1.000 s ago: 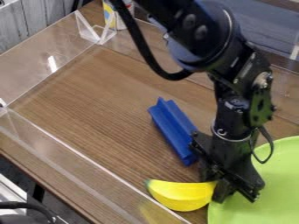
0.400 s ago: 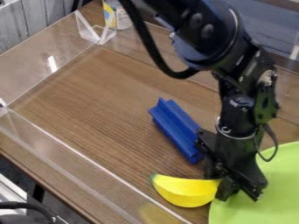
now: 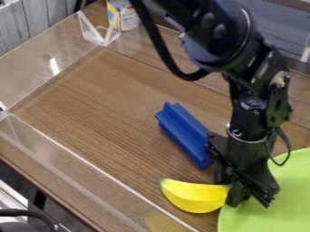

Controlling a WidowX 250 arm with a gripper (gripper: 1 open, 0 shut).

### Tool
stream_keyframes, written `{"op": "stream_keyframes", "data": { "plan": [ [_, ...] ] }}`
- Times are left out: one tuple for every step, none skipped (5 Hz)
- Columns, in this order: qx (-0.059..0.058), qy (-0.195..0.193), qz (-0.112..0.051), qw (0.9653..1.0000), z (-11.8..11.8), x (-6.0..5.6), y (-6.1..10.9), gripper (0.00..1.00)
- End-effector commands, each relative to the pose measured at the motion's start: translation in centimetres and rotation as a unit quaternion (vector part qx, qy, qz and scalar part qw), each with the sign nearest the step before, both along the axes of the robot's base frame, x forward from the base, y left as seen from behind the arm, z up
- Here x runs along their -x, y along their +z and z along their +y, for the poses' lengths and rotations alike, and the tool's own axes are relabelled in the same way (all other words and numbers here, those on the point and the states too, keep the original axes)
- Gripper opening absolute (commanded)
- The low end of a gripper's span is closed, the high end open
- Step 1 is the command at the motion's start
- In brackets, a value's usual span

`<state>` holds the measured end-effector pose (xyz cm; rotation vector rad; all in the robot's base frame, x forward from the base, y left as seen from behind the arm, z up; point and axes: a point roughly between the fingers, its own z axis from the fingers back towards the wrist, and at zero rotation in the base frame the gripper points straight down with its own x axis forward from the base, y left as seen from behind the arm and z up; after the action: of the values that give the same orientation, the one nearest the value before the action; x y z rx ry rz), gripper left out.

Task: Put the banana in the green plate

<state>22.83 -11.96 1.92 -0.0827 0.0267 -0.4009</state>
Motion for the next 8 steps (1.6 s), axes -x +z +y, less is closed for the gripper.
{"op": "stream_keyframes", "data": {
  "plan": [
    [0.003,-0.006,-0.005,1.0000,-0.03,-0.42,0.20,0.00],
    [0.004,-0.009,-0.005,0.9999,-0.07,-0.54,0.22,0.00],
    [0.004,-0.011,-0.004,0.9999,-0.09,-0.65,0.25,0.00],
    [0.005,-0.013,-0.004,0.9999,-0.10,-0.75,0.24,0.00],
    [0.005,-0.013,-0.003,0.9999,-0.11,-0.84,0.24,0.00],
    [0.005,-0.014,-0.002,0.9999,-0.12,-0.94,0.19,0.00],
    [0.005,-0.015,-0.002,0.9999,-0.12,-1.06,0.15,0.00],
    [0.006,-0.014,-0.001,0.9999,-0.10,-1.19,0.16,0.00]
  ]
}}
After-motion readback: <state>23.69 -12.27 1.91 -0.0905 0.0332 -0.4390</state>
